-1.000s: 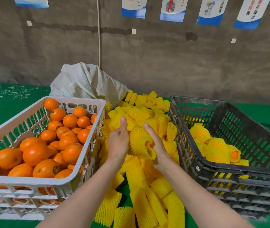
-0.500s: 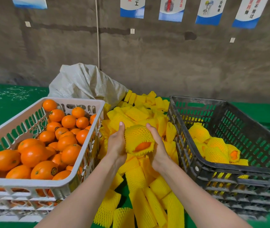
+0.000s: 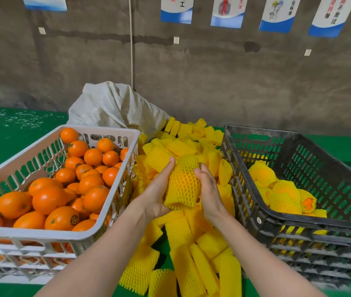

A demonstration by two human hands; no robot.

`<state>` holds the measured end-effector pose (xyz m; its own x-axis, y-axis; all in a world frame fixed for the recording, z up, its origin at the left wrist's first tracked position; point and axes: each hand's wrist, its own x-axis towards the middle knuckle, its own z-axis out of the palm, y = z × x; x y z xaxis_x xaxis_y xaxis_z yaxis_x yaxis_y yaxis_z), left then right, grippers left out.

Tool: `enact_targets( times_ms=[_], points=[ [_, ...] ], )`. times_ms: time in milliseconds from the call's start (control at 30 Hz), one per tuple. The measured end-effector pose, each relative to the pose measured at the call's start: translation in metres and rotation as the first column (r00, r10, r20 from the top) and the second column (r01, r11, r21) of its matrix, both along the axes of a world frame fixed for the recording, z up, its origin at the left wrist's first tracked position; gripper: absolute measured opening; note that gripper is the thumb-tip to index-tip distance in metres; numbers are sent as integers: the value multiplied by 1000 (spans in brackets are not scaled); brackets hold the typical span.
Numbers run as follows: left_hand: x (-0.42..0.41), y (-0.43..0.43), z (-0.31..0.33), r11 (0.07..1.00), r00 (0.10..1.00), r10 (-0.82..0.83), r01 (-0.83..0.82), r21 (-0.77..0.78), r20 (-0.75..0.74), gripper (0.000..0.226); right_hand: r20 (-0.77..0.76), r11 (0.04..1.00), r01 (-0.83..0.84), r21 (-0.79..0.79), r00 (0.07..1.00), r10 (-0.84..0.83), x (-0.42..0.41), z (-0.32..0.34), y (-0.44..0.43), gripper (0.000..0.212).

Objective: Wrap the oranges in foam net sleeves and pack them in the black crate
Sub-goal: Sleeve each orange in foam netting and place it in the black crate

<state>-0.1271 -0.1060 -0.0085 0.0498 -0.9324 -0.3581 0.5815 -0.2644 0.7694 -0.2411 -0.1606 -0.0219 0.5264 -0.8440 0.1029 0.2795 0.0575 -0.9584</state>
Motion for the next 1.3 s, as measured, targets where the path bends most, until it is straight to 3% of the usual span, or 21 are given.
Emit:
enact_targets(
  times_ms=[133, 167, 400, 500, 600, 667, 767, 800, 933, 1067, 1133, 1200, 1300],
  points=[
    [-3, 0, -3, 996, 998, -3, 9, -84, 64, 53, -11, 999, 23, -45, 1000, -24, -1, 0, 2, 19],
    [-4, 1, -4, 996, 996, -7, 15, -86, 94, 53, -22, 995, 62, -77, 998, -64, -1, -1, 2, 12],
    [-6, 12, -3, 995, 966, -46, 66, -68, 254, 34, -80, 968, 169, -185, 979, -186, 0, -10, 3, 20],
    [-11, 10, -7, 993, 923, 80, -42, -108, 377, 27, -105, 938, 121, -325, 981, -163, -3, -10, 7, 24],
    [-16, 11, -4, 977, 895, 190, -133, -165, 404, 11, -139, 836, 128, -534, 962, -236, -11, -10, 10, 26],
    [-18, 11, -2, 974, 883, 211, -152, -171, 419, 25, -162, 806, 75, -587, 964, -208, -18, -10, 15, 31],
    [-20, 11, 4, 982, 871, 177, -129, -135, 458, 91, -248, 770, -48, -636, 958, -146, -25, -12, 24, 46],
    [-22, 10, 5, 987, 880, 147, -98, -129, 452, 100, -265, 753, -62, -656, 952, -153, -27, -10, 25, 53],
    [-31, 0, 18, 986, 958, 15, 33, -164, 287, 69, -325, 756, -67, -651, 925, -198, -42, -3, 18, 80],
    [-47, -14, 36, 953, 970, -115, 168, -251, 213, 86, -192, 728, 122, -675, 923, -333, -65, 6, 5, 73],
    [-67, -25, 43, 950, 972, -44, 113, -292, 231, 74, -104, 675, 232, -701, 902, -419, -76, 14, -3, 67],
    [-88, -39, 43, 948, 949, 156, -67, -310, 275, 54, -55, 638, 306, -707, 875, -481, -89, 22, -13, 65],
    [-115, -59, 31, 901, 742, 407, -231, -367, 532, 31, -40, 600, 383, -702, 820, -571, -115, 32, -34, 66]
  ],
)
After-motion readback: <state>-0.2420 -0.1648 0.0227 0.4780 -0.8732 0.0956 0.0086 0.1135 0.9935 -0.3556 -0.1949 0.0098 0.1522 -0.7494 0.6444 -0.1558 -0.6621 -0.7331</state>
